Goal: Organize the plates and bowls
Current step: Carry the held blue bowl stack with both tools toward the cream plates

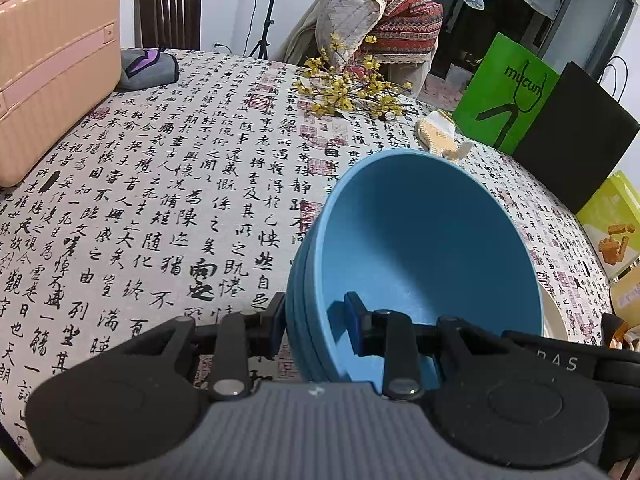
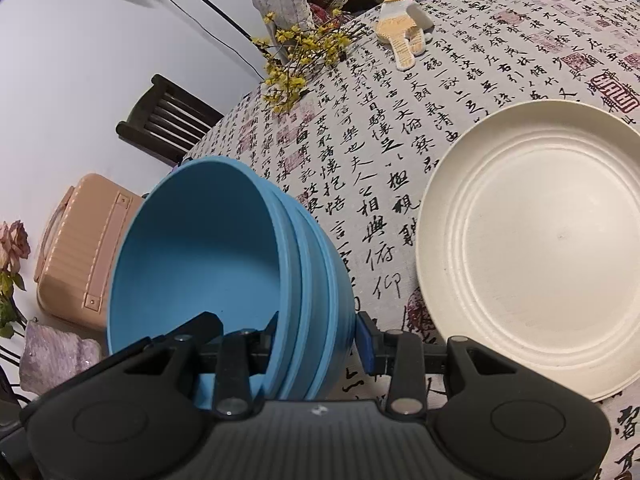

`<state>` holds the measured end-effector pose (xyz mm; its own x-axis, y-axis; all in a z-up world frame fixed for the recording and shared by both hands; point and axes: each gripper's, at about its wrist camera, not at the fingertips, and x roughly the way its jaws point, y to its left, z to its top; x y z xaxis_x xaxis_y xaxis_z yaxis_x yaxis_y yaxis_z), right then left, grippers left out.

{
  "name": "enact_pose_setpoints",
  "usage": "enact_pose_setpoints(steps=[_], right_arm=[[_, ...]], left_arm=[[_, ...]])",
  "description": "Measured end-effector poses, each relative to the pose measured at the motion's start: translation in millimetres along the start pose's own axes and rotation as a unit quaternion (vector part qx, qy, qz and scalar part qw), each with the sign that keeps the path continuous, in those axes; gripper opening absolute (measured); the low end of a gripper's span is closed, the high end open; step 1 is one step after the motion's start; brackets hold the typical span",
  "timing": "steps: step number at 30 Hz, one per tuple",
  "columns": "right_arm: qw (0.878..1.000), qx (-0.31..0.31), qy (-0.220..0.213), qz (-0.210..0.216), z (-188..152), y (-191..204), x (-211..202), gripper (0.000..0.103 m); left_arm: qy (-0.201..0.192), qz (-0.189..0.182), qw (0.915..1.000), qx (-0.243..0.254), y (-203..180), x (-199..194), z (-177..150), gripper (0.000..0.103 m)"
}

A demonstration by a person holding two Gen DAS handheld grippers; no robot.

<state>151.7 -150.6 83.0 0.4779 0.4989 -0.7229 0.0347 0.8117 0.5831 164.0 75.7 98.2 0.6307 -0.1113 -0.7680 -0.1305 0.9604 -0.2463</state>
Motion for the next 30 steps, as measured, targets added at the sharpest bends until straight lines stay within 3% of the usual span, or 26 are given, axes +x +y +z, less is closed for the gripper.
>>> enact_pose_setpoints(steps=[30], right_arm=[[0.999, 0.020, -0.027, 0.004, 10.6, -35.0, -33.3, 0.036]], left_arm=[[-0.002, -0.015, 0.9997, 0.021, -48.6, 1.9, -2.5, 0.031]])
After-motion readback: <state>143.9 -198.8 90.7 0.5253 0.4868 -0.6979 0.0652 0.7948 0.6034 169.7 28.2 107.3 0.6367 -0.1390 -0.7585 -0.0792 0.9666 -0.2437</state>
